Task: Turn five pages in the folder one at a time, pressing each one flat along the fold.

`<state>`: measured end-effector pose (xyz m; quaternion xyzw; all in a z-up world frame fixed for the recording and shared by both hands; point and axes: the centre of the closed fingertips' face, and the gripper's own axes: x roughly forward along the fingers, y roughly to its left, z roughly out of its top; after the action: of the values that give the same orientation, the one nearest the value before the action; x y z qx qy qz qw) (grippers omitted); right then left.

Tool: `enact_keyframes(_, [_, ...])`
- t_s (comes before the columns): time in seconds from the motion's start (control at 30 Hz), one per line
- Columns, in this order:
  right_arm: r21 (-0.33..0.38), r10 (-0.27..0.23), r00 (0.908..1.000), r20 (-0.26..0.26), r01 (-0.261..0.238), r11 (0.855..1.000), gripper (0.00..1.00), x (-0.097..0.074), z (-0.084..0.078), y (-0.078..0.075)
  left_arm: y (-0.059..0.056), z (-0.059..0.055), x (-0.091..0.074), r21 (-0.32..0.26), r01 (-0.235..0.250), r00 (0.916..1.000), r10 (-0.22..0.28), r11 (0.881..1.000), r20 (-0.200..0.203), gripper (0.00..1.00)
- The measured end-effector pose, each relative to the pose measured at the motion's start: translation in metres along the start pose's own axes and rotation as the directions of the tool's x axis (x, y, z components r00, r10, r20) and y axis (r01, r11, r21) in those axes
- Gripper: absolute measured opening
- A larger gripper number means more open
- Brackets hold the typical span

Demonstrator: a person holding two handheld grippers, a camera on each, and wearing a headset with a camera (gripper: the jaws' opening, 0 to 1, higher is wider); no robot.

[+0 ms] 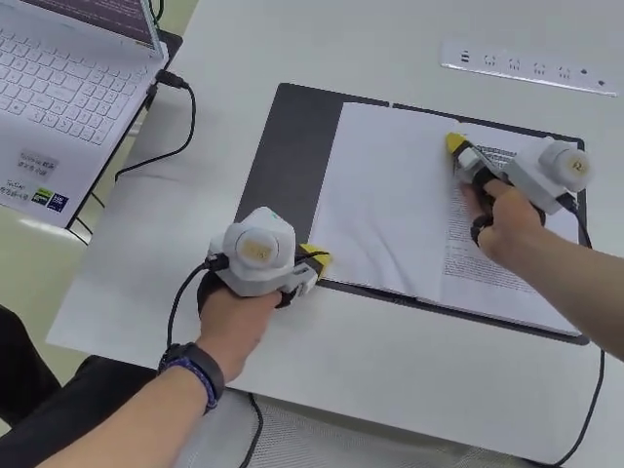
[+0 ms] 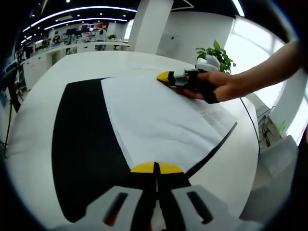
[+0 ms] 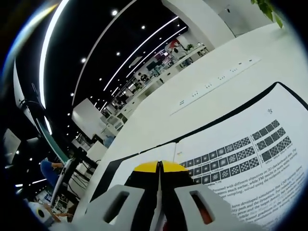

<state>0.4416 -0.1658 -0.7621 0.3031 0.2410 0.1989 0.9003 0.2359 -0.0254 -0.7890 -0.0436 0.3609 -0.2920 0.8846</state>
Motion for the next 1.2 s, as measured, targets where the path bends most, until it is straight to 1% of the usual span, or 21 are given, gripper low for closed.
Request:
enact_keyframes(0.17, [-0.02, -0.002, 0.9999, -0.013, 0.002, 1.0, 0.0, -0.011, -0.01, 0.005, 0.0, 0.0, 0.0, -0.009, -0.002, 1.0, 0.003, 1.0, 0.008, 0.0])
enact_keyframes(0.23, [-0.012, 0.001, 1.0, -0.007, -0.001, 1.0, 0.0, -0.017, -0.014, 0.006, 0.0, 0.0, 0.0, -0.017, -0.004, 0.9999, 0.004, 1.0, 0.012, 0.0])
enact_keyframes(0.6, [-0.012, 0.008, 1.0, -0.003, -0.008, 1.0, 0.0, -0.05, -0.033, 0.011, 0.0, -0.001, 0.0, -0.024, 0.0, 0.9998, 0.001, 1.0, 0.02, 0.0])
enact_keyframes(0.73, [-0.021, 0.015, 0.9999, -0.008, -0.015, 1.0, 0.0, -0.061, -0.041, 0.015, 0.0, -0.001, 0.0, -0.027, -0.001, 0.9998, 0.001, 1.0, 0.02, 0.0])
enact_keyframes(0.97, [-0.014, 0.018, 0.9998, -0.007, -0.018, 1.0, 0.0, -0.083, -0.053, 0.017, 0.0, -0.001, 0.0, -0.027, -0.002, 0.9998, 0.002, 1.0, 0.02, 0.0])
enact_keyframes(1.2, [-0.032, 0.045, 0.9983, -0.037, -0.047, 0.998, 0.0, -0.104, -0.07, 0.024, 0.0, -0.001, 0.0, -0.023, 0.0, 0.9998, 0.0, 1.0, 0.018, 0.0])
